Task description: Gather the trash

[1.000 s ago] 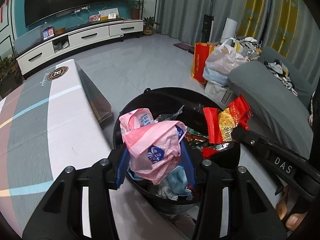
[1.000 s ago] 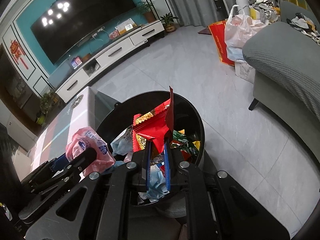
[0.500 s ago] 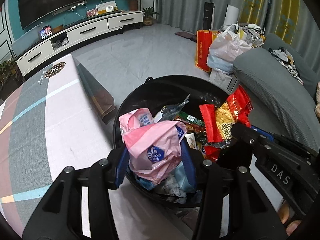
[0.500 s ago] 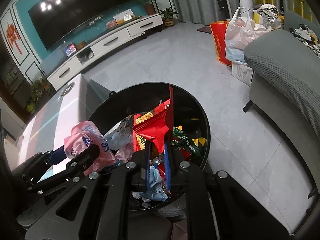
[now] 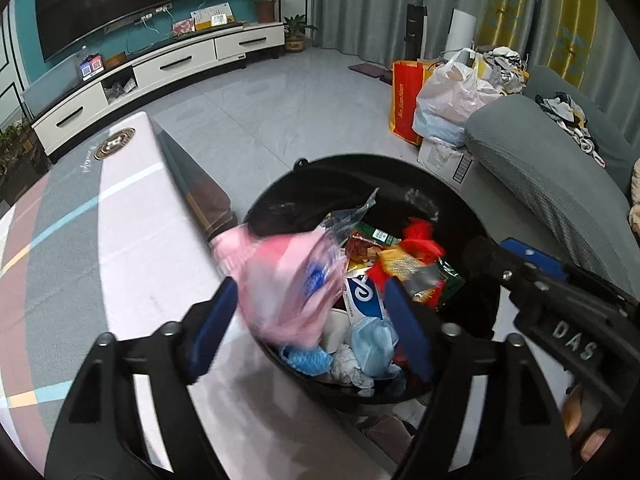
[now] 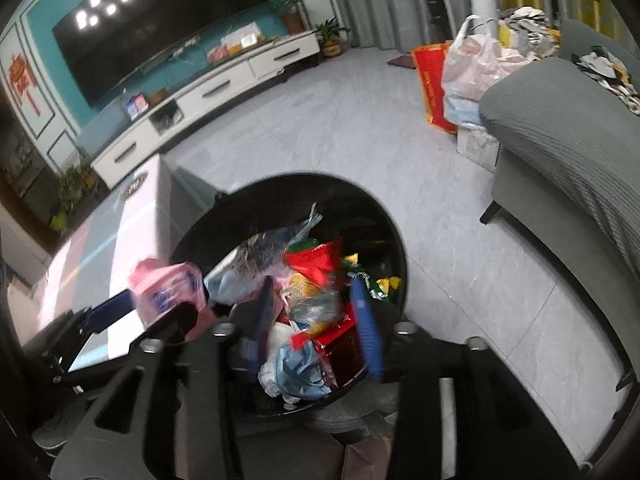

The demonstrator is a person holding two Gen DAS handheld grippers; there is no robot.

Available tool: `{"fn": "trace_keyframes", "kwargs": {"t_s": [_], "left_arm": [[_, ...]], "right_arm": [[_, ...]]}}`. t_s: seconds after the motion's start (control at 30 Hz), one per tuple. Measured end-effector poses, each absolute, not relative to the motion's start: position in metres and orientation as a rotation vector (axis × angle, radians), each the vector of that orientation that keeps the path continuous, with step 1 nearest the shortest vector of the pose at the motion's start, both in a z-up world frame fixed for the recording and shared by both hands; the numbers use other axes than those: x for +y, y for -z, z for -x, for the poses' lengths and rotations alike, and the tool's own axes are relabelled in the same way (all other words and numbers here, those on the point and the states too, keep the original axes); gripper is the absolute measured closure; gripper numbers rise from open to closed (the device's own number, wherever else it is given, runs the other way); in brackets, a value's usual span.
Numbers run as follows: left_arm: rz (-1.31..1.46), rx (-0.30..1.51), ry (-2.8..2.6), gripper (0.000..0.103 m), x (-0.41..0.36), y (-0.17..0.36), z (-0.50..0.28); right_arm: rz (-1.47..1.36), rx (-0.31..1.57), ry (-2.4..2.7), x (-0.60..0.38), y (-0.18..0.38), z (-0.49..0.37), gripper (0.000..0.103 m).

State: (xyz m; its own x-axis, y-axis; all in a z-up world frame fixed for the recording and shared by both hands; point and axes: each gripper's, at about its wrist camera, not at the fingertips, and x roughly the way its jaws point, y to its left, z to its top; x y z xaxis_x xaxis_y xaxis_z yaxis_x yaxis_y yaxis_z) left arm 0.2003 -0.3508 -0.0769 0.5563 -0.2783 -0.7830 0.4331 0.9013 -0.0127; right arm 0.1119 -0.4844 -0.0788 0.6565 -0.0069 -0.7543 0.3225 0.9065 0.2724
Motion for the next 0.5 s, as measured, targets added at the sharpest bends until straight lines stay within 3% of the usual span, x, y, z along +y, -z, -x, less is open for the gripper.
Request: {"fn": "trace_keyframes", "kwargs": {"t_s": [0.07,0.2,0.33,0.5], "left_arm": [[-0.187,0.873,0.419,0.018,-0.344,0.066,-0.194],[-0.200,0.844,0.397,0.004,-0.330,0.036,-0.176],[-0.221,0.812,0.355,0.003,-0.315,0.004,-0.156],[-0.180,0.794,0.322,0.003,-0.292,-0.033,-0.134]], "right_arm": [[-0.426,0.814,0.186,-0.487,0.068,-0.103,0.049],[-0.415,0.759,0.186,-0.486,0.042,-0.078,0.025],[-0.387,0.753,0.177,-0.478,0.016,-0.060,0.003],[-0.363,0.869,0.136,-0.465,-0.001,-0.053,0.003]]}}
